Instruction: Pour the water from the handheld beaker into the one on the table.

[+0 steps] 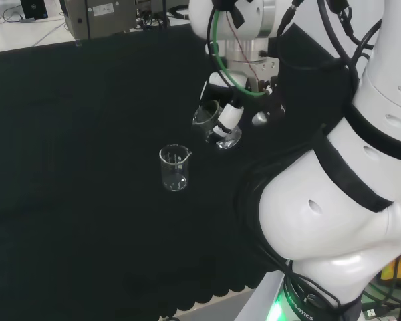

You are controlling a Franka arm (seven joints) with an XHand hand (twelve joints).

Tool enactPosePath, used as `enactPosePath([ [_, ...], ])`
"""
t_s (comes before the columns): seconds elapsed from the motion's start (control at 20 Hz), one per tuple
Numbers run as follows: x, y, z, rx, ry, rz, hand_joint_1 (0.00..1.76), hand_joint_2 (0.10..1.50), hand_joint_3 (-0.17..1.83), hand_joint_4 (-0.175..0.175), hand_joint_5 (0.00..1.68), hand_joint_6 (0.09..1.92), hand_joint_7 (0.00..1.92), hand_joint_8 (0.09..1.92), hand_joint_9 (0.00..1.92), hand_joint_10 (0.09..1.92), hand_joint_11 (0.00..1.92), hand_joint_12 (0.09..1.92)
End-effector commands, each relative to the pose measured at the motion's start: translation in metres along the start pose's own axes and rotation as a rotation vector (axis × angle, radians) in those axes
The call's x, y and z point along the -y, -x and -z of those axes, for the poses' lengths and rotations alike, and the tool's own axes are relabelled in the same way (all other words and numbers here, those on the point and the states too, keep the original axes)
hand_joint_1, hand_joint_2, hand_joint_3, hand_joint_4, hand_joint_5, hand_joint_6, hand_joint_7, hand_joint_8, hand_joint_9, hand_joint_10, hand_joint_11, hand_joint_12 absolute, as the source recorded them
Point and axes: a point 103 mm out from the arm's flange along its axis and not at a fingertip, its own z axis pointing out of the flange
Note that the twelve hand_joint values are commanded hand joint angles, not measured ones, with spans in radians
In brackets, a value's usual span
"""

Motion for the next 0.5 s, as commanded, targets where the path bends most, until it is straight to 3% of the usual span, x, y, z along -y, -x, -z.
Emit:
enactPosePath([
  [0.05, -0.0117, -0.0145, -0.0054, 0.063, -0.095, 0.011, 1.33, 0.55, 0.73, -0.175, 1.45, 0.35, 1.52, 0.26, 1.8, 0.09, 1.46, 0.64],
  [0.5, -0.0211, -0.0191, -0.0084, 0.153, -0.212, -0.014, 1.33, 0.55, 0.74, -0.175, 1.44, 0.37, 1.51, 0.29, 1.8, 0.09, 1.46, 0.65],
])
